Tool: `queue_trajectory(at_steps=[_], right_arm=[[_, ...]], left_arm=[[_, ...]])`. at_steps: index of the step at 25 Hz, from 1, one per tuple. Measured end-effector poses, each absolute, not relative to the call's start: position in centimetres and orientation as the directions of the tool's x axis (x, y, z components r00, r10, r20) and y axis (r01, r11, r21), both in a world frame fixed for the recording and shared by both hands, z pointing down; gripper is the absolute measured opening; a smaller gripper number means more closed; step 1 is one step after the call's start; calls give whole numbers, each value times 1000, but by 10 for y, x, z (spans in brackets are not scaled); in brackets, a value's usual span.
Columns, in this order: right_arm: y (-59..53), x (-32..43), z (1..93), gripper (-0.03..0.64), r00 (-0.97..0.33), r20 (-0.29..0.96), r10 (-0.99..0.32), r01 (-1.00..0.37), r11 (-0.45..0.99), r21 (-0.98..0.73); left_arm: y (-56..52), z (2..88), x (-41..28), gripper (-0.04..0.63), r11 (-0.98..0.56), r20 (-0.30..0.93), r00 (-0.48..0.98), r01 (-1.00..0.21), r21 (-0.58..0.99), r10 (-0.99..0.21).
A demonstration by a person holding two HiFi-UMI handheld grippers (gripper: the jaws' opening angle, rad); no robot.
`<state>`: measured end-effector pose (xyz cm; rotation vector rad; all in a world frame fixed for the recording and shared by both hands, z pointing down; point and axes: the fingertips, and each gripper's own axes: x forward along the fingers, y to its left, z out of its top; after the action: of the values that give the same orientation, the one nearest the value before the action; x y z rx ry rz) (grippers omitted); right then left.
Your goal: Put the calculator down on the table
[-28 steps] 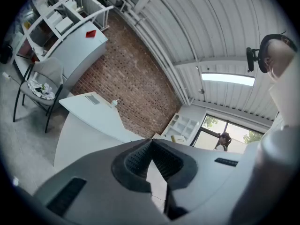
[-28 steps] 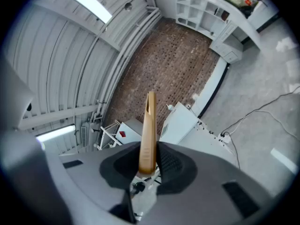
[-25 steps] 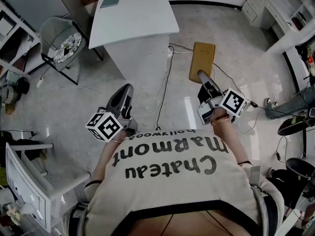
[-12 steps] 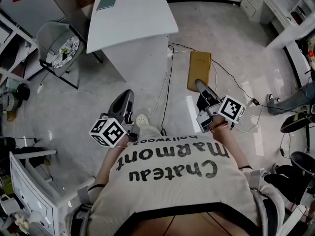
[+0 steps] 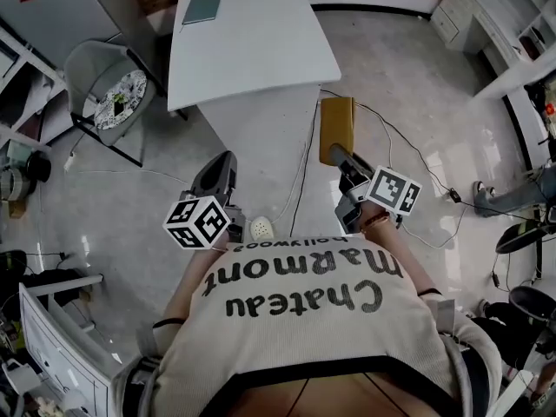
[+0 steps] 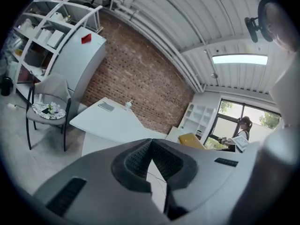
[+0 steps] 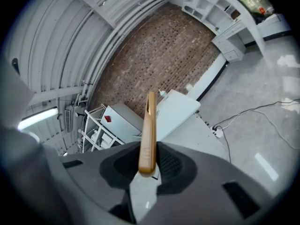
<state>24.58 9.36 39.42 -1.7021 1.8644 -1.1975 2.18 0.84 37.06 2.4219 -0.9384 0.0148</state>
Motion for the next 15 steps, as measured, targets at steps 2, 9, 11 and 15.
queue_trajectory(at_steps=[2,9,11,15], right_arm=[[65,231,395,91,-239,293,-926,-649,-72,-757],[-31,187,390,91,-292,272,-917,-652,-18,-758],[-50,174,394,91,-297,274,-915,-651,-16,-759],[-81,149,414,91,-314,301,-900,-627,-42,-778]], left_arm=[[-15,368,8,3,-605,194,746,-640,474,-637],[-90,354,-47,3,-581,161,697,-684,440,-699],[-103,358,-63,3,-570,162,684,-696,437,-711],[-125,373,-91,3,-539,179,660,-717,442,-730]])
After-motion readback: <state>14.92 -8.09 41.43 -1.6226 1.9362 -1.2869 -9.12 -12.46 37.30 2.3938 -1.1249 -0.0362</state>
